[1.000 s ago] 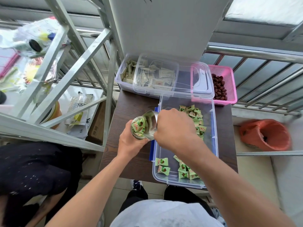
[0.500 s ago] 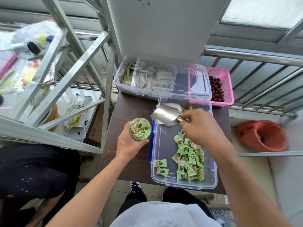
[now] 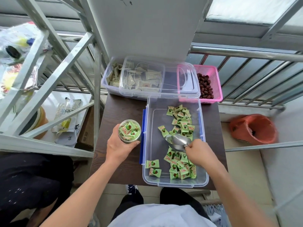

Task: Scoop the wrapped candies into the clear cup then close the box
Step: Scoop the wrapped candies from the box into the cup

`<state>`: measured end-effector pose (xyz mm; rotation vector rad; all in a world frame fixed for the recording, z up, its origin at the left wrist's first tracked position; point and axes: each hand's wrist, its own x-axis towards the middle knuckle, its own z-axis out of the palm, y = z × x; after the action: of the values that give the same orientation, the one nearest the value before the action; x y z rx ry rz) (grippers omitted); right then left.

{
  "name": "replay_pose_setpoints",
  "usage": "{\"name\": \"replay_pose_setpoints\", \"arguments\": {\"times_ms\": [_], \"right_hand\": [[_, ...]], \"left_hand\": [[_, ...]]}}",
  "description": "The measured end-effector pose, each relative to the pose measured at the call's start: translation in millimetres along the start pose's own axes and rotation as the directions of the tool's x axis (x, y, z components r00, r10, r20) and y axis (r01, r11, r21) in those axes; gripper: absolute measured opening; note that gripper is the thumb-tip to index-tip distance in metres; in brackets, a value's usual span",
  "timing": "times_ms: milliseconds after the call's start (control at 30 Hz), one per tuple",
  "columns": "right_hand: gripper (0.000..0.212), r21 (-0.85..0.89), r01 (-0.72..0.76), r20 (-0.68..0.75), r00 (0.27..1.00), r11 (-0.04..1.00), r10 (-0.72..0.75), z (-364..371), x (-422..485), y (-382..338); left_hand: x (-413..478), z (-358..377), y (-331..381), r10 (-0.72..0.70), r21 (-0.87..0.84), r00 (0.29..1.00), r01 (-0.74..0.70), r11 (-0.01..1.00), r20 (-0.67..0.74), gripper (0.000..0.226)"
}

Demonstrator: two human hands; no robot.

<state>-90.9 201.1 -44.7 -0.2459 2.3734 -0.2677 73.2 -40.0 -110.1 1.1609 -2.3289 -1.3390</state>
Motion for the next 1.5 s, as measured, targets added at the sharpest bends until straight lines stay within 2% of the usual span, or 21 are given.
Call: {"name": "replay_pose_setpoints", "arguments": {"times_ms": [200,333,467,667,933,1100,1233,1400,1500], "right_hand": [[0.035,0.085,0.047,-0.131,0.991,0.995,-0.036,27.6,13.6,-14.0],[0.035,0.170,0.087,-0.128,0.990,0.982,-0.066,39.9,28.4,-27.6],[0.033,0.136,0.144,-0.130,0.983,0.980,-0.126,49.4,43.2,-44.3],[0.028,0.212,0.104,-0.208,0.976,0.972,-0.059,53.7,64.7,-61.9],[0.027,0.402,0.137,-0.209,0.976,0.906,-0.055,64.7,79.5,-53.7],[0.023,0.449,0.250,-0.269,0.953,0.858,-0.137,51.0,67.1,-37.7],[0.023,0.352,0.380,-0.302,0.911,0.855,-0.281,18.8,39.3,-21.1],[0.014,0.335,0.481,-0.199,0.877,0.810,-0.438,-26.3,-13.1,-14.5],[0.014,0.315,0.504,-0.071,0.857,0.804,-0.510,-35.3,-37.3,-22.7]], "left_hand": [[-0.3,0.7,1.1,0.002,0.007,1.000,-0.002,1.000,-0.004,0.088],[-0.1,0.7,2.1,-0.005,0.005,1.000,0.005,1.000,-0.001,0.086],[0.5,0.2,0.7,-0.018,-0.004,1.000,0.018,1.000,0.008,0.088],[0.2,-1.0,3.7,-0.015,-0.004,1.000,0.015,1.000,0.020,0.085],[0.7,-2.5,3.0,-0.018,-0.003,1.000,0.018,1.000,0.025,0.085],[1.4,-4.6,5.3,-0.023,-0.002,0.999,0.023,1.000,0.036,0.085],[2.2,-5.3,7.5,-0.032,-0.011,0.999,0.032,0.999,0.041,0.084],[3.3,-4.9,8.6,-0.037,-0.016,0.999,0.037,0.999,0.038,0.083],[3.4,-4.7,9.0,-0.038,-0.027,0.998,0.039,0.999,0.041,0.082]]}}
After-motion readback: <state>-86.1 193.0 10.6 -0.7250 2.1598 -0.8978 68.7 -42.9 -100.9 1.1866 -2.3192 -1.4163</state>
